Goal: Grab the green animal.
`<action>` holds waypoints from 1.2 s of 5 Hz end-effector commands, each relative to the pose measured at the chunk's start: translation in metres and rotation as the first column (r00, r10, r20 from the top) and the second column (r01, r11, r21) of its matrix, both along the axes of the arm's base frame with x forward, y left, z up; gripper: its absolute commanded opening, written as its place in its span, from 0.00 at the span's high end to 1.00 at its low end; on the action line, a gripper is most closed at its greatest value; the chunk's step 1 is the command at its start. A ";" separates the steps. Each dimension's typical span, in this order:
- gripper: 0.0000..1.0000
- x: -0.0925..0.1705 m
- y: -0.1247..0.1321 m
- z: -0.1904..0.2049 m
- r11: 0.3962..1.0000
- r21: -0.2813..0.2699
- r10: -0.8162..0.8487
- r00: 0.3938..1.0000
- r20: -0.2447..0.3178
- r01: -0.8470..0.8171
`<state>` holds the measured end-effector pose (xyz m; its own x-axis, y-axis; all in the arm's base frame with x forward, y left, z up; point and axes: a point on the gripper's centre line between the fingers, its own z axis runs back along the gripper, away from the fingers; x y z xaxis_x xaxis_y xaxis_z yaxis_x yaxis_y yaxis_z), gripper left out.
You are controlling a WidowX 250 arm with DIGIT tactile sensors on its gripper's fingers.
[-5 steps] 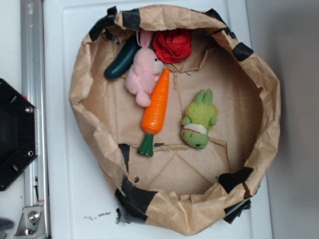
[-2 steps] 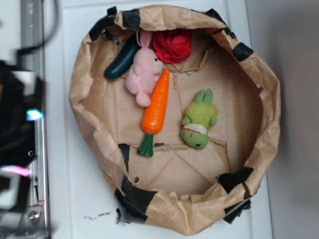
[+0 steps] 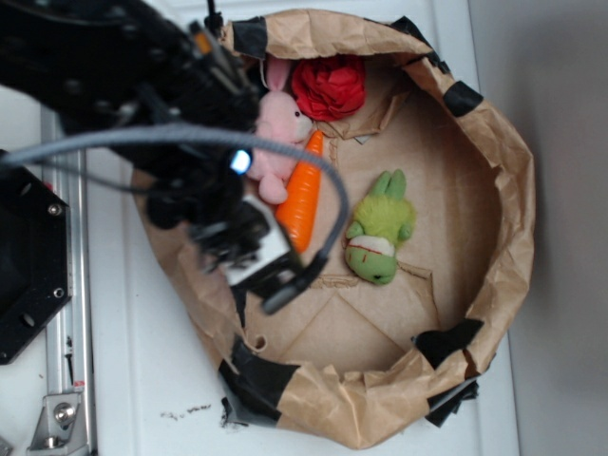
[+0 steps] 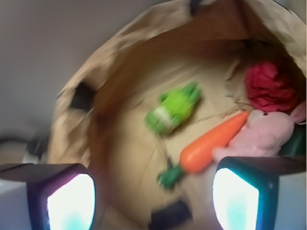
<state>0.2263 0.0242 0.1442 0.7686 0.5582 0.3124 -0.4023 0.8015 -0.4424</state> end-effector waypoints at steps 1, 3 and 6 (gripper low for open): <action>0.00 0.035 -0.001 -0.052 0.986 0.049 0.164 0.973 -0.161 -0.158; 0.00 0.078 -0.005 -0.092 0.994 0.036 0.111 0.967 -0.231 -0.105; 1.00 0.081 0.001 -0.095 0.995 0.054 -0.056 0.926 -0.374 0.082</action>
<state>0.2991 0.0169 0.0362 0.8758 0.4818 -0.0283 -0.4775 0.8564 -0.1967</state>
